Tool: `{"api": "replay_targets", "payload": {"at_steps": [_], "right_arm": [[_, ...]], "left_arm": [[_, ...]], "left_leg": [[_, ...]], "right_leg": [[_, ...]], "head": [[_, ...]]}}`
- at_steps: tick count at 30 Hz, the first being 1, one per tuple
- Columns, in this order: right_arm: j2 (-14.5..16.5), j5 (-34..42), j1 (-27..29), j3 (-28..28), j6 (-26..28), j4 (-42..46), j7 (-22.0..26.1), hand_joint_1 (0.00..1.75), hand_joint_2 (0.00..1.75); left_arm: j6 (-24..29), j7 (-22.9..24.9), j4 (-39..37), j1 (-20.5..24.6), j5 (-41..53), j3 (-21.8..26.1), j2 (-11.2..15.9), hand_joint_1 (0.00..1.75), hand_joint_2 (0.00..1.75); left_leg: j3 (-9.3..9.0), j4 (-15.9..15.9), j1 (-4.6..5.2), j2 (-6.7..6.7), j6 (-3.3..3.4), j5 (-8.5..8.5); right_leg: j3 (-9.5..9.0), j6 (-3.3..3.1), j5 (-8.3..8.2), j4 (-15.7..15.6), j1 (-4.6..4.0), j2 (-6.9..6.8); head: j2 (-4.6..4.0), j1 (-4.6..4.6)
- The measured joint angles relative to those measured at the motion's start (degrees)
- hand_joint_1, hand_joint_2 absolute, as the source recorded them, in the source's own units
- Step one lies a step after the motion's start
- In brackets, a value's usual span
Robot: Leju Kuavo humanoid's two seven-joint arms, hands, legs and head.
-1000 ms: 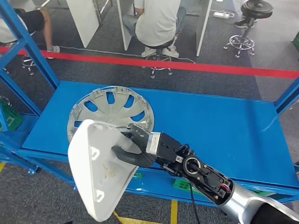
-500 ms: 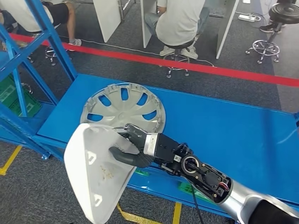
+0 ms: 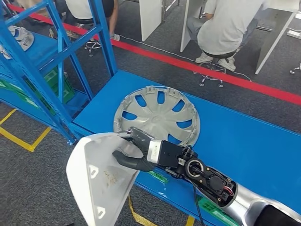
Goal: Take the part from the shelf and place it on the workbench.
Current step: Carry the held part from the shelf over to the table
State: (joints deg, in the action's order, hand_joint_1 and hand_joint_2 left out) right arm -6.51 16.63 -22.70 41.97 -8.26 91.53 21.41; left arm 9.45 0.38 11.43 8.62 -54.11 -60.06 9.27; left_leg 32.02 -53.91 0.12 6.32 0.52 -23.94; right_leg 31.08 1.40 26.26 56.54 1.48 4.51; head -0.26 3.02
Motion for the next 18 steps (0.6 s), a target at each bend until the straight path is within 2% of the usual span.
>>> {"api": "replay_targets", "payload": {"at_steps": [1,3,4,5,7,8,9,10,11,12,14,15,16,18], "right_arm": [[-0.04,-0.32,-0.02,0.01,0.01,0.04,0.12,1.75,1.75],[-0.07,-0.81,-0.09,0.03,0.02,0.18,0.33,1.75,1.75],[-0.08,-0.99,-0.15,0.04,0.02,0.24,0.41,1.75,1.75],[-0.07,-1.17,-0.19,0.04,0.01,0.29,0.50,1.75,1.75],[-0.09,-1.59,-0.19,0.07,-0.02,0.36,0.66,1.75,1.75],[-0.10,-1.78,-0.15,0.08,-0.02,0.37,0.73,1.75,1.75],[-0.11,-1.94,-0.09,0.11,-0.02,0.37,0.78,1.75,1.75],[-0.11,-2.07,-0.05,0.14,-0.03,0.36,0.82,1.75,1.75],[-0.11,-2.14,-0.04,0.16,-0.03,0.37,0.86,1.75,1.75],[-0.11,-2.19,-0.05,0.17,-0.03,0.38,0.89,1.75,1.75],[-0.11,-2.30,-0.12,0.17,-0.03,0.43,0.93,1.75,1.75],[-0.11,-2.35,-0.17,0.17,-0.03,0.45,0.95,1.75,1.75],[-0.11,-2.40,-0.21,0.18,-0.04,0.47,0.95,1.75,1.75],[-0.11,-2.48,-0.28,0.25,-0.08,0.50,0.92,1.75,1.75]], "left_arm": [[0.01,-0.01,0.00,0.01,-0.06,-0.01,0.01,0.00,1.75],[0.03,0.00,-0.01,-0.20,-0.16,-0.01,0.12,0.00,1.75],[0.04,-0.01,-0.01,-0.34,-0.20,-0.02,0.14,0.00,1.75],[0.05,-0.01,-0.02,-0.37,-0.25,-0.02,0.14,0.00,1.75],[0.08,-0.08,-0.02,-0.22,-0.32,-0.03,0.03,0.00,1.75],[0.10,-0.13,-0.02,-0.13,-0.37,-0.03,0.00,0.00,1.75],[0.12,-0.19,-0.02,-0.12,-0.42,-0.03,-0.03,0.00,1.75],[0.15,-0.25,-0.02,-0.17,-0.47,-0.03,-0.07,0.00,1.75],[0.17,-0.27,-0.02,-0.26,-0.52,-0.04,-0.08,0.00,1.75],[0.20,-0.28,-0.02,-0.32,-0.57,-0.04,-0.06,0.00,1.75],[0.22,-0.30,-0.02,-0.25,-0.69,-0.05,-0.02,0.00,1.75],[0.23,-0.33,-0.02,-0.17,-0.77,-0.05,-0.01,0.00,1.75],[0.23,-0.36,-0.02,-0.12,-0.85,-0.05,0.00,0.00,1.75],[0.23,-0.41,-0.02,-0.23,-1.01,-0.05,0.05,0.00,1.75]], "left_leg": [[0.36,-0.11,-0.10,0.61,-0.33,0.09],[0.85,-0.16,-0.37,1.36,-1.04,0.25],[1.15,-0.74,-0.32,0.37,-1.37,-0.09],[1.94,-2.32,-0.25,-1.24,-1.65,-0.97],[5.55,-9.15,-0.25,-4.85,-2.16,-4.19],[7.88,-13.33,-0.42,-5.57,-2.36,-5.79],[9.68,-16.46,-0.58,-5.85,-2.49,-6.65],[10.46,-17.59,-0.70,-5.97,-2.57,-6.44],[9.83,-16.11,-0.77,-6.11,-2.56,-5.12],[7.95,-12.40,-0.78,-6.57,-2.46,-3.05],[3.49,-3.81,-0.45,-8.91,-2.00,0.23],[2.14,-1.18,-0.19,-9.70,-1.67,0.92],[1.69,-0.15,0.09,-10.03,-1.36,0.94],[1.70,0.01,0.25,-8.81,-0.71,0.92]], "right_leg": [[-0.32,-0.10,0.25,-0.53,-0.04,0.50],[-0.69,-0.55,0.09,-0.90,-0.12,-0.52],[-0.91,-0.87,-0.01,-1.19,-0.07,-1.20],[-1.14,-1.17,-0.10,-1.49,0.03,-1.97],[-1.38,-1.60,-0.09,-1.79,-0.03,-3.64],[-1.37,-1.73,-0.03,-1.79,-0.13,-4.51],[-1.37,-1.78,0.05,-1.78,-0.20,-5.35],[-1.40,-1.79,0.15,-1.78,-0.25,-6.15],[-1.49,-1.75,0.26,-1.78,-0.27,-6.84],[-1.64,-1.66,0.40,-1.78,-0.28,-7.48],[-1.98,-1.31,0.73,-1.79,-0.48,-8.61],[-2.11,-1.06,0.92,-1.81,-0.61,-9.09],[-2.23,-0.79,1.08,-1.85,-0.72,-9.54],[-2.54,-0.15,1.37,-2.03,-0.72,-10.21]], "head": [[0.00,0.01],[0.00,0.15],[0.00,0.05],[0.00,-0.23],[0.00,-0.77],[0.00,-0.88],[0.00,-0.90],[0.00,-0.90],[0.00,-0.90],[0.00,-0.91],[0.00,-0.89],[0.00,-0.80],[0.00,-0.71],[0.00,-0.55]]}}
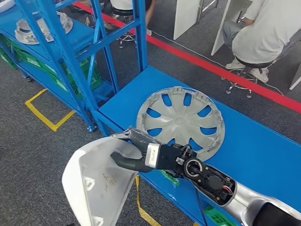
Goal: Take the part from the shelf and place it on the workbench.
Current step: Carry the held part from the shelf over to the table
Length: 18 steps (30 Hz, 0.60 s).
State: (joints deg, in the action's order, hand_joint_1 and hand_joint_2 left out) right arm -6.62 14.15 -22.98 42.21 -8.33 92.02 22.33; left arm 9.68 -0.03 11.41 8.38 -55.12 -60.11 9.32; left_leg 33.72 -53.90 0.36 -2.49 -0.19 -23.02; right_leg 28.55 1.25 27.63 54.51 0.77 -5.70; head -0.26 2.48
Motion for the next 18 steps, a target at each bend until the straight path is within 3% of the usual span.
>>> {"api": "replay_targets", "payload": {"at_steps": [2,4,6,7,8,9,11,12,13,15,16,18], "right_arm": [[0.00,-0.05,-0.06,0.07,-0.01,0.12,-0.05,1.75,1.75],[-0.04,-0.08,-0.03,0.13,0.02,0.25,-0.11,1.75,1.75],[-0.16,-0.11,0.15,0.23,0.03,0.28,-0.22,1.75,1.75],[-0.23,-0.17,0.23,0.28,0.02,0.27,-0.28,1.75,1.75],[-0.28,-0.24,0.26,0.31,0.01,0.26,-0.33,1.75,1.75],[-0.30,-0.30,0.26,0.33,-0.01,0.26,-0.37,1.75,1.75],[-0.31,-0.33,0.23,0.33,-0.03,0.26,-0.39,1.75,1.75],[-0.32,-0.33,0.19,0.34,-0.04,0.27,-0.38,1.75,1.75],[-0.32,-0.32,0.16,0.36,-0.05,0.27,-0.39,1.75,1.75],[-0.33,-0.32,0.03,0.40,-0.07,0.28,-0.39,1.75,1.75],[-0.32,-0.32,-0.04,0.44,-0.08,0.29,-0.40,1.75,1.75],[-0.30,-0.32,-0.14,0.48,-0.10,0.34,-0.37,1.75,1.75]], "left_arm": [[0.00,-0.05,0.00,-0.25,-0.07,0.00,0.02,0.00,1.75],[0.01,-0.14,0.00,-0.22,-0.04,0.00,0.01,0.00,1.75],[-0.02,-0.17,0.00,-0.03,0.00,0.00,-0.01,0.00,1.75],[-0.03,-0.18,0.00,-0.02,-0.01,0.00,-0.02,0.00,1.75],[-0.04,-0.19,0.00,-0.06,-0.03,0.00,-0.04,0.00,1.75],[-0.04,-0.20,0.00,-0.10,-0.07,0.00,-0.07,0.00,1.75],[-0.04,-0.22,0.00,-0.11,-0.11,0.00,-0.14,0.00,1.75],[-0.04,-0.23,0.00,-0.02,-0.13,0.00,-0.18,0.00,1.75],[-0.04,-0.23,0.00,0.02,-0.14,0.00,-0.20,0.00,1.75],[-0.04,-0.23,-0.01,-0.05,-0.17,0.00,-0.14,0.00,1.75],[-0.04,-0.23,-0.01,-0.22,-0.19,-0.01,-0.11,0.00,1.75],[-0.03,-0.23,-0.02,-0.32,-0.22,-0.02,-0.11,0.00,1.75]], "left_leg": [[-0.42,0.46,-0.20,1.07,0.65,0.15],[-0.83,0.72,-0.28,2.17,1.22,0.14],[-1.00,0.70,-0.11,3.56,1.52,0.01],[-1.11,0.68,-0.01,4.39,1.57,-0.05],[-1.29,0.66,0.07,5.23,1.57,-0.11],[-1.52,0.62,0.12,6.08,1.54,-0.19],[-1.76,0.47,0.15,7.59,1.32,-0.40],[-1.63,0.31,0.11,8.25,1.14,-0.45],[-1.33,0.21,-0.02,8.90,0.87,-0.41],[-0.79,0.19,-0.24,10.16,0.17,-0.12],[-0.62,0.02,-0.25,9.87,-0.16,-0.21],[0.96,-3.12,-0.08,6.97,-0.79,-1.97]], "right_leg": [[0.45,0.51,1.36,1.53,0.18,1.71],[3.34,0.59,4.81,8.00,0.27,4.46],[7.38,0.51,7.82,16.08,0.19,5.37],[8.51,0.45,7.81,17.84,0.15,5.50],[8.52,0.33,6.54,17.13,0.15,5.61],[7.42,0.14,4.23,14.13,0.15,5.96],[4.09,-0.29,-0.20,5.78,0.23,8.25],[2.86,-0.40,-1.21,2.77,0.29,9.41],[2.13,-0.48,-1.42,1.21,0.26,10.20],[1.52,-0.69,-1.23,0.47,0.25,9.77],[1.21,-0.90,-1.36,0.26,0.32,9.16],[0.71,-1.41,-1.56,-0.35,0.52,7.68]], "head": [[0.00,0.19],[0.00,0.48],[0.00,0.65],[0.00,0.69],[0.00,0.73],[0.00,0.75],[0.00,0.71],[0.00,0.64],[0.00,0.58],[0.00,0.67],[0.00,0.70],[0.00,0.24]]}}
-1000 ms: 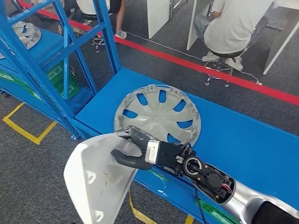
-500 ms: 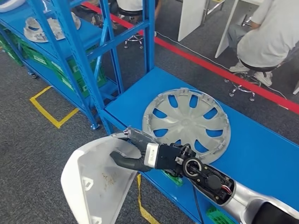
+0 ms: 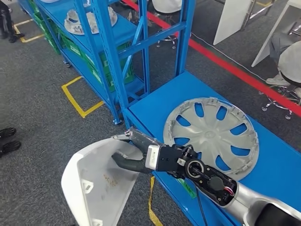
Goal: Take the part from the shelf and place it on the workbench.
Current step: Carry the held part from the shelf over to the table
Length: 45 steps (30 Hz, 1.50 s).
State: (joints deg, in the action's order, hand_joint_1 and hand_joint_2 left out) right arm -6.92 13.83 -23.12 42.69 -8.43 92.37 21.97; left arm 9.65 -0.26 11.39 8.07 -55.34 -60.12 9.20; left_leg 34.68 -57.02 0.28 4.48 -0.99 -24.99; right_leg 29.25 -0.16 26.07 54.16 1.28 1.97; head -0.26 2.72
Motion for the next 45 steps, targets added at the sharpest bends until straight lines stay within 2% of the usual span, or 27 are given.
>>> {"api": "replay_targets", "payload": {"at_steps": [1,3,4,5,6,9,11,13,15,18,19,20,22,24,26,27,29,30,31,33,35,36,37,38,41,42,45], "right_arm": [[0.00,0.00,-0.01,0.02,-0.02,0.02,0.01,1.75,1.75],[-0.01,0.03,0.03,0.07,-0.07,0.04,0.04,1.75,1.75],[-0.01,0.05,0.05,0.10,-0.12,0.04,0.08,1.75,1.75],[-0.01,0.07,0.05,0.13,-0.19,0.04,0.14,1.75,1.75],[-0.01,0.09,0.05,0.15,-0.30,0.04,0.20,1.75,1.75],[-0.01,0.04,-0.04,0.19,-0.68,0.04,0.48,1.75,1.75],[0.01,-0.10,-0.17,0.22,-0.98,0.02,0.79,1.75,1.75],[0.04,-0.20,-0.26,0.32,-1.30,0.00,1.06,1.75,1.75],[0.06,-0.24,-0.32,0.41,-1.56,-0.03,1.23,1.75,1.75],[0.06,-0.26,-0.34,0.65,-1.85,-0.28,1.40,1.75,1.75],[0.06,-0.27,-0.28,0.74,-1.90,-0.43,1.40,1.75,1.75],[0.06,-0.27,-0.24,0.81,-1.97,-0.56,1.40,1.75,1.75],[0.06,-0.28,-0.29,0.89,-2.25,-0.71,1.43,1.75,1.75],[0.07,-0.26,-0.49,0.96,-2.72,-0.81,1.54,1.75,1.75],[0.13,-0.23,-0.67,1.10,-3.15,-1.00,1.74,1.75,1.75],[0.16,-0.23,-0.74,1.22,-3.34,-1.14,1.89,1.75,1.75],[0.34,-0.27,-0.97,1.42,-3.61,-1.40,2.14,1.75,1.75],[0.49,-0.30,-1.15,1.48,-3.69,-1.52,2.23,1.75,1.75],[0.66,-0.32,-1.33,1.51,-3.74,-1.60,2.28,1.75,1.75],[0.86,-0.34,-1.55,1.57,-3.95,-1.79,2.28,1.75,1.75],[0.92,-0.34,-1.59,1.73,-4.22,-2.15,2.28,1.75,1.75],[0.99,-0.34,-1.60,1.86,-4.36,-2.37,2.30,1.75,1.75],[1.10,-0.34,-1.67,2.00,-4.50,-2.58,2.34,1.75,1.75],[1.27,-0.34,-1.78,2.12,-4.62,-2.77,2.39,1.75,1.75],[1.87,-0.25,-2.44,2.41,-4.81,-3.27,2.56,1.75,1.75],[2.03,-0.20,-2.65,2.51,-4.83,-3.41,2.61,1.75,1.75],[2.46,-0.15,-2.98,2.75,-4.87,-3.81,2.67,1.75,1.75]], "left_arm": [[0.01,-0.01,0.00,0.08,-0.01,-0.01,-0.04,0.00,1.75],[0.01,-0.07,0.00,0.27,-0.02,-0.01,-0.07,0.00,1.75],[0.01,-0.10,0.00,0.24,-0.03,-0.01,-0.10,0.00,1.75],[0.02,-0.14,0.00,0.16,-0.07,-0.01,-0.13,0.00,1.75],[0.04,-0.16,0.00,0.08,-0.13,-0.01,-0.14,0.00,1.75],[0.13,-0.30,0.01,0.12,-0.40,-0.01,-0.17,0.00,1.75],[0.17,-0.38,0.01,0.20,-0.66,-0.01,-0.22,0.00,1.75],[0.26,-0.44,0.00,0.01,-0.90,-0.01,-0.18,0.00,1.75],[0.37,-0.57,0.00,-0.25,-1.04,-0.01,-0.08,0.00,1.75],[0.53,-0.89,0.00,-0.25,-1.28,-0.01,-0.02,0.00,1.75],[0.54,-0.94,0.00,-0.24,-1.39,-0.01,-0.03,0.00,1.75],[0.54,-0.98,0.00,-0.30,-1.50,-0.01,-0.04,0.00,1.75],[0.56,-1.02,0.00,-0.56,-1.80,0.00,-0.07,0.00,1.75],[0.61,-1.19,0.00,-0.81,-2.10,0.01,-0.13,0.00,1.75],[0.67,-1.50,0.00,-0.92,-2.43,0.02,-0.14,0.00,1.75],[0.72,-1.67,0.00,-1.06,-2.60,0.02,-0.11,0.00,1.75],[0.86,-1.87,0.00,-1.56,-2.81,0.02,0.01,0.00,1.75],[0.94,-1.90,0.00,-1.82,-2.85,0.02,0.00,0.00,1.75],[1.02,-1.92,0.00,-1.94,-2.87,0.02,-0.02,0.00,1.75],[1.12,-1.95,0.00,-1.85,-2.99,0.02,-0.10,0.00,1.75],[1.16,-1.97,0.00,-1.74,-3.33,0.02,-0.13,0.00,1.75],[1.20,-1.98,0.00,-1.80,-3.59,0.02,-0.15,0.00,1.75],[1.25,-2.00,0.00,-1.89,-3.86,0.03,-0.16,0.00,1.75],[1.40,-2.03,0.00,-1.99,-4.22,0.04,-0.13,0.00,1.75],[2.25,-2.17,0.00,-1.92,-5.55,0.14,0.27,0.00,1.75],[2.46,-2.20,0.00,-1.83,-5.94,0.20,0.45,0.00,1.75],[2.81,-2.23,0.00,-1.98,-6.58,0.30,0.97,0.00,1.75]], "left_leg": [[1.78,-3.41,-0.11,-1.96,-0.31,-1.67],[6.37,-11.53,-0.56,-3.71,-0.98,-4.78],[7.82,-13.81,-0.83,-3.93,-1.23,-5.15],[8.09,-13.88,-1.08,-4.08,-1.44,-4.43],[6.97,-11.39,-1.27,-4.41,-1.59,-2.70],[0.69,0.73,-1.16,-7.31,-1.43,2.36],[-0.55,3.24,-0.64,-7.69,-0.68,2.61],[-0.67,3.31,-0.45,-6.41,0.22,2.50],[-1.11,3.53,-0.61,-5.43,0.95,2.45],[-1.58,3.60,-0.59,-3.63,1.80,2.21],[-1.67,3.59,-0.52,-2.87,1.89,2.15],[-1.80,3.57,-0.45,-2.07,1.90,2.08],[-2.25,3.53,-0.42,-0.42,1.78,1.88],[-2.55,3.42,-0.46,1.04,1.44,1.64],[-2.07,3.14,-0.61,2.38,0.84,1.65],[-1.69,3.14,-0.76,3.04,0.45,1.82],[-1.26,3.26,-1.10,4.14,-0.32,2.09],[-0.98,2.75,-1.03,3.37,-0.60,1.77],[-0.21,1.18,-0.92,1.85,-0.83,0.87],[3.10,-5.32,-0.71,-2.20,-1.18,-2.34],[7.23,-13.07,-0.77,-3.80,-1.37,-5.31],[8.15,-14.73,-0.78,-4.02,-1.35,-5.52],[7.98,-14.38,-0.77,-4.14,-1.27,-4.82],[6.20,-11.15,-0.70,-4.40,-1.07,-3.02],[-0.91,1.58,0.06,-7.01,0.00,1.66],[-1.77,3.28,0.34,-7.43,0.34,1.95],[-1.99,3.98,0.40,-6.06,1.14,2.01]], "right_leg": [[-0.15,-0.19,0.00,-0.15,-0.09,-0.84],[-0.18,-0.45,0.18,-0.19,-0.29,-2.55],[-0.21,-0.48,0.30,-0.19,-0.32,-3.35],[-0.29,-0.43,0.44,-0.19,-0.30,-4.08],[-0.43,-0.31,0.60,-0.19,-0.26,-4.74],[-1.05,0.40,1.27,-0.15,-0.41,-6.38],[-1.40,1.07,1.75,-0.19,-0.63,-7.26],[-1.78,1.79,2.27,-0.24,-0.41,-7.87],[-1.27,2.27,3.78,1.70,-0.11,-6.48],[4.46,2.12,9.38,14.04,-0.24,-2.63],[6.51,2.02,10.34,17.64,-0.30,-2.34],[7.65,1.91,10.13,19.18,-0.34,-2.18],[6.73,1.61,6.39,15.35,-0.31,-1.76],[3.58,1.37,1.82,7.12,-0.10,0.72],[1.51,1.32,0.35,2.16,0.12,3.40],[1.22,1.25,0.59,1.59,0.06,3.89],[0.93,0.78,0.45,1.19,-0.02,2.70],[0.72,0.48,0.32,0.91,0.02,1.95],[0.52,0.17,0.20,0.61,0.09,1.10],[0.35,-0.22,0.14,0.34,-0.20,-0.67],[0.46,-0.48,0.24,0.34,-0.57,-2.57],[0.48,-0.54,0.29,0.34,-0.67,-3.44],[0.49,-0.59,0.34,0.34,-0.75,-4.24],[0.42,-0.58,0.39,0.34,-0.78,-4.90],[0.13,-0.20,0.74,0.36,-0.99,-6.48],[0.05,0.00,0.86,0.36,-1.06,-6.89],[-0.23,0.69,1.30,0.29,-1.06,-7.73]], "head": [[0.00,-0.27],[0.00,-0.50],[0.00,-0.50],[0.00,-0.51],[0.00,-0.51],[0.00,-0.51],[0.00,-0.29],[0.00,-0.07],[0.00,0.08],[0.00,0.59],[0.00,0.69],[0.00,0.74],[0.00,0.84],[0.00,0.90],[0.00,0.76],[0.00,0.68],[0.00,0.71],[0.00,0.55],[0.00,0.22],[0.00,-0.42],[0.00,-0.58],[0.00,-0.59],[0.00,-0.60],[0.00,-0.60],[0.00,-0.53],[0.00,-0.49],[0.00,-0.36]]}}
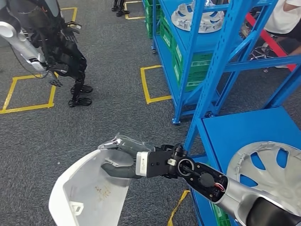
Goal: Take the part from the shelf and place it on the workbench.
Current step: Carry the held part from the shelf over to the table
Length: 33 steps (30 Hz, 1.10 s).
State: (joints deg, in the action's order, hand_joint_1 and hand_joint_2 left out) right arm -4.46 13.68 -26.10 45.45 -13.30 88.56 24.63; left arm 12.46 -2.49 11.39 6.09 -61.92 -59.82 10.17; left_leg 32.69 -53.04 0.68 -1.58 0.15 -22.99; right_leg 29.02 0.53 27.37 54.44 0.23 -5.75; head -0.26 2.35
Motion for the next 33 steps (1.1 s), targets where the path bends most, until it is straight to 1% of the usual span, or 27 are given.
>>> {"api": "replay_targets", "payload": {"at_steps": [1,2,4,5,6,7,8,9,10,11,13,15,16,18,19,20,21,22,23,24,25,26,27,28,29,31,33], "right_arm": [[0.11,0.04,-0.08,0.04,-0.03,-0.11,0.01,1.75,1.75],[0.20,0.15,-0.20,0.07,-0.07,-0.20,0.01,1.75,1.75],[0.23,0.34,-0.31,0.18,-0.16,-0.43,0.01,1.75,1.75],[0.23,0.40,-0.29,0.27,-0.18,-0.61,-0.01,1.75,1.75],[0.23,0.42,-0.24,0.37,-0.19,-0.80,-0.01,1.75,1.75],[0.22,0.46,-0.22,0.48,-0.17,-0.97,-0.01,1.75,1.75],[0.22,0.50,-0.22,0.57,-0.14,-1.13,0.00,1.75,1.75],[0.22,0.56,-0.26,0.65,-0.12,-1.24,0.02,1.75,1.75],[0.22,0.68,-0.30,0.73,-0.10,-1.35,0.04,1.75,1.75],[0.22,0.81,-0.34,0.79,-0.10,-1.46,0.07,1.75,1.75],[0.22,1.10,-0.35,0.90,-0.10,-1.67,0.17,1.75,1.75],[0.28,1.21,-0.36,1.00,-0.11,-1.82,0.25,1.75,1.75],[0.35,1.24,-0.43,1.06,-0.11,-1.88,0.27,1.75,1.75],[0.51,1.30,-0.58,1.16,-0.11,-1.93,0.38,1.75,1.75],[0.54,1.31,-0.61,1.21,-0.10,-1.98,0.40,1.75,1.75],[0.55,1.33,-0.59,1.27,-0.10,-2.05,0.43,1.75,1.75],[0.55,1.32,-0.55,1.33,-0.10,-2.15,0.41,1.75,1.75],[0.56,1.32,-0.50,1.39,-0.10,-2.27,0.38,1.75,1.75],[0.56,1.32,-0.49,1.44,-0.10,-2.37,0.37,1.75,1.75],[0.56,1.32,-0.50,1.47,-0.10,-2.45,0.37,1.75,1.75],[0.56,1.32,-0.54,1.48,-0.10,-2.49,0.37,1.75,1.75],[0.56,1.32,-0.58,1.47,-0.09,-2.51,0.38,1.75,1.75],[0.57,1.32,-0.66,1.46,-0.07,-2.53,0.38,1.75,1.75],[0.57,1.32,-0.72,1.45,-0.03,-2.54,0.39,1.75,1.75],[0.57,1.32,-0.76,1.45,0.01,-2.55,0.41,1.75,1.75],[0.57,1.32,-0.79,1.44,0.07,-2.54,0.45,1.75,1.75],[0.57,1.32,-0.80,1.41,0.08,-2.53,0.51,1.75,1.75]], "left_arm": [[0.21,-0.02,0.00,-0.13,-0.27,0.03,0.13,0.00,1.75],[0.53,-0.06,0.00,-0.19,-0.69,0.11,0.25,0.00,1.75],[1.40,-0.30,0.00,-0.11,-2.04,0.45,0.44,0.00,1.75],[1.90,-0.48,0.00,-0.05,-2.93,0.77,0.63,0.00,1.75],[2.38,-0.64,0.00,-0.05,-3.90,1.14,0.85,0.00,1.75],[2.85,-0.74,0.00,-0.08,-4.80,1.57,1.14,0.00,1.75],[3.31,-0.74,0.00,-0.11,-5.61,2.03,1.48,0.00,1.75],[3.68,-0.63,0.00,-0.12,-6.22,2.47,1.79,0.00,1.75],[4.02,-0.44,-0.01,-0.13,-6.65,2.92,2.15,0.00,1.75],[4.32,-0.21,-0.01,-0.08,-6.98,3.39,2.52,0.00,1.75],[4.81,0.18,-0.02,-0.05,-7.45,4.22,3.27,0.00,1.75],[5.05,0.32,-0.04,-0.26,-7.72,4.82,3.91,0.00,1.75],[5.11,0.33,-0.05,-0.43,-7.79,5.03,4.13,0.00,1.75],[5.27,0.35,-0.07,-0.56,-7.89,5.44,4.38,0.00,1.75],[5.34,0.35,-0.07,-0.48,-7.91,5.63,4.34,0.00,1.75],[5.39,0.35,-0.07,-0.39,-7.91,5.79,4.36,0.00,1.75],[5.41,0.35,-0.07,-0.32,-7.91,5.89,4.34,0.00,1.75],[5.42,0.35,-0.07,-0.32,-7.91,5.96,4.34,0.00,1.75],[5.42,0.35,-0.07,-0.38,-7.91,5.98,4.33,0.00,1.75],[5.41,0.34,-0.07,-0.45,-7.88,5.99,4.34,0.00,1.75],[5.38,0.33,-0.07,-0.52,-7.81,6.01,4.36,0.00,1.75],[5.27,0.31,-0.07,-0.52,-7.68,6.01,4.34,0.00,1.75],[5.13,0.30,-0.07,-0.48,-7.54,6.02,4.34,0.00,1.75],[4.96,0.28,-0.07,-0.41,-7.38,6.02,4.32,0.00,1.75],[4.79,0.28,-0.07,-0.38,-7.23,6.03,4.30,0.00,1.75],[4.59,0.28,-0.07,-0.46,-7.01,6.03,4.33,0.00,1.75],[4.51,0.28,-0.07,-0.55,-6.88,6.03,4.34,0.00,1.75]], "left_leg": [[-0.28,0.28,-0.19,0.48,0.25,0.09],[-0.57,0.56,-0.38,0.97,0.55,0.20],[-0.88,0.73,-0.55,1.96,0.92,0.19],[-0.92,0.71,-0.54,2.60,1.05,0.16],[-0.96,0.68,-0.53,3.29,1.08,0.11],[-1.05,0.64,-0.55,4.01,1.08,0.05],[-1.19,0.57,-0.58,4.80,1.00,-0.04],[-1.37,0.46,-0.63,5.52,0.88,-0.18],[-1.47,0.29,-0.67,6.26,0.67,-0.37],[-1.41,-0.03,-0.65,6.96,0.42,-0.58],[-0.86,-0.44,-0.73,8.21,-0.19,-0.68],[-0.41,-0.45,-0.92,9.38,-0.83,-0.48],[-0.23,-0.75,-0.93,9.07,-1.12,-0.69],[1.41,-4.08,-0.81,6.28,-1.68,-2.61],[3.33,-7.73,-0.85,4.25,-1.93,-4.36],[5.62,-11.92,-0.95,2.96,-2.19,-6.13],[7.87,-15.88,-1.11,2.35,-2.42,-7.48],[9.44,-18.47,-1.26,2.05,-2.62,-8.01],[9.83,-18.77,-1.38,1.94,-2.75,-7.45],[8.96,-16.78,-1.48,1.75,-2.84,-5.91],[6.78,-12.51,-1.56,1.15,-2.85,-3.65],[4.34,-7.76,-1.52,-0.04,-2.81,-1.79],[2.28,-3.83,-1.41,-0.91,-2.54,-0.38],[1.00,-1.38,-1.24,-1.52,-2.18,0.26],[0.66,-0.64,-1.00,-1.57,-1.76,0.16],[0.58,-0.69,-0.87,-0.35,-0.85,0.02],[0.18,-0.52,-1.06,0.63,-0.03,-0.03]], "right_leg": [[0.16,0.23,0.54,0.61,0.05,0.71],[0.91,0.45,1.69,2.50,0.13,1.88],[4.41,0.69,5.31,10.06,0.31,4.56],[6.69,0.78,7.04,14.58,0.36,5.18],[8.45,0.86,7.88,17.72,0.37,5.43],[9.23,0.91,7.53,18.72,0.37,5.55],[8.81,0.92,5.90,17.20,0.40,5.70],[7.44,0.90,3.55,13.80,0.45,6.02],[5.59,0.87,1.13,9.32,0.61,7.18],[3.74,0.84,-0.47,5.25,0.82,8.44],[1.78,0.63,-1.40,1.13,1.01,10.20],[1.47,0.20,-1.26,0.77,0.93,9.39],[1.27,-0.08,-1.37,0.49,0.95,8.73],[0.77,-0.71,-1.59,-0.20,1.10,7.27],[0.64,-0.95,-1.60,-0.35,0.99,6.49],[0.64,-1.14,-1.55,-0.41,0.89,5.73],[0.67,-1.20,-1.46,-0.41,0.81,4.91],[0.66,-1.25,-1.36,-0.41,0.75,4.10],[0.63,-1.21,-1.26,-0.41,0.76,3.42],[0.55,-1.12,-1.14,-0.41,0.80,2.78],[0.39,-0.95,-0.99,-0.40,0.84,2.21],[0.23,-0.70,-0.80,-0.40,0.77,1.71],[0.07,-0.40,-0.59,-0.37,0.64,1.22],[-0.10,-0.08,-0.38,-0.35,0.51,0.81],[-0.27,0.24,-0.18,-0.37,0.38,0.41],[-0.62,0.93,0.24,-0.36,0.51,-0.08],[0.22,1.49,2.01,2.09,0.80,1.85]], "head": [[0.00,0.02],[0.00,0.10],[0.00,0.37],[0.00,0.54],[0.00,0.62],[0.00,0.67],[0.00,0.73],[0.00,0.79],[0.00,0.90],[0.00,0.92],[0.00,0.88],[0.00,0.79],[0.00,0.74],[0.00,0.19],[0.00,-0.07],[0.00,-0.27],[0.00,-0.28],[0.00,-0.28],[0.00,-0.28],[0.00,-0.29],[0.00,-0.30],[0.00,-0.34],[0.00,-0.30],[0.00,-0.17],[0.00,-0.04],[0.00,0.22],[0.00,0.41]]}}
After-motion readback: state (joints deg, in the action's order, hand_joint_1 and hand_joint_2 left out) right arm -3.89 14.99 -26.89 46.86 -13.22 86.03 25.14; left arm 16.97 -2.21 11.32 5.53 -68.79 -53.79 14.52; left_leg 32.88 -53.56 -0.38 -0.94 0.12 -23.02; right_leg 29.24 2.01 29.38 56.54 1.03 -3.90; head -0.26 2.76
